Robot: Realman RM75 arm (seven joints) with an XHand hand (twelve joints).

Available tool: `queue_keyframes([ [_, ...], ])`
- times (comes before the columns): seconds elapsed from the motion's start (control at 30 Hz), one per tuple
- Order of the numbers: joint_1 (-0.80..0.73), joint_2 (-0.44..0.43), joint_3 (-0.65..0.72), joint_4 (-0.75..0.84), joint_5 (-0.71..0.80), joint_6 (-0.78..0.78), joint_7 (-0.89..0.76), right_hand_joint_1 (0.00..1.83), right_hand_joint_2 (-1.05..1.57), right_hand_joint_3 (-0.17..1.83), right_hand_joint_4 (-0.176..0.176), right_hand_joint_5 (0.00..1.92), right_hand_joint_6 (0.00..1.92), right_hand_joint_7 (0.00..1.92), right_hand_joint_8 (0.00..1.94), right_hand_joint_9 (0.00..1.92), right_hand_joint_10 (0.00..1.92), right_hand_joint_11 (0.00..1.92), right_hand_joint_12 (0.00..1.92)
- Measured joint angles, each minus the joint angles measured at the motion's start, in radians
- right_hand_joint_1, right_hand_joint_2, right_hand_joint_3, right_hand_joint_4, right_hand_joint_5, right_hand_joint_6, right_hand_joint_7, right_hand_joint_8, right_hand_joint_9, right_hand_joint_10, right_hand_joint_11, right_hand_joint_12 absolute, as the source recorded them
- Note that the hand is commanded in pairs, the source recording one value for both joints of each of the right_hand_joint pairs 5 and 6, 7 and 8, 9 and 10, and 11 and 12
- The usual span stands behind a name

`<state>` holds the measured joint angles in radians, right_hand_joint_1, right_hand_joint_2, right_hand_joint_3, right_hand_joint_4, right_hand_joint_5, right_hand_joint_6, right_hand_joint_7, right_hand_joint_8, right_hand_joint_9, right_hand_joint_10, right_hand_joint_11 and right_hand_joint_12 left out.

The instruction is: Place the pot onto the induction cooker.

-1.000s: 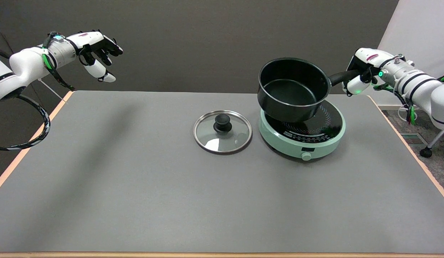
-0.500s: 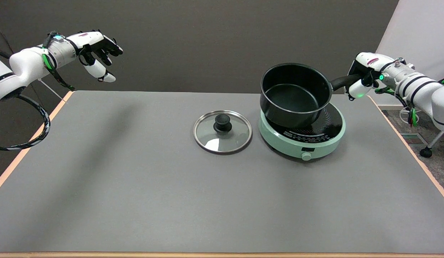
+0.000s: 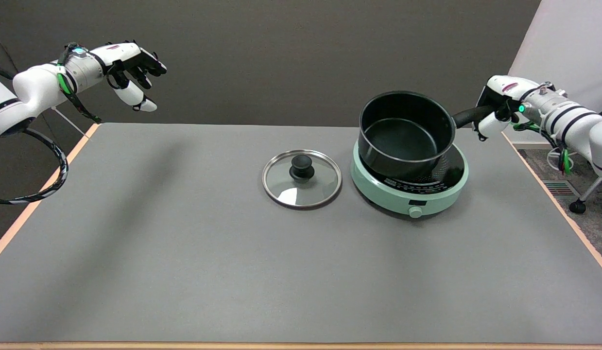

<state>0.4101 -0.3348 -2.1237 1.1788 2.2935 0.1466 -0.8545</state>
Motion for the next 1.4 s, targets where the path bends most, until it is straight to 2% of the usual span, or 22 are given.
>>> queue_keyframes([
  [1.4, -0.019, 0.006, -0.015, -0.067, 0.031, 0.0, -0.001, 1.2, 0.48, 1.83, -0.126, 1.54, 1.54, 1.54, 1.54, 1.54, 1.54, 1.54, 1.54],
])
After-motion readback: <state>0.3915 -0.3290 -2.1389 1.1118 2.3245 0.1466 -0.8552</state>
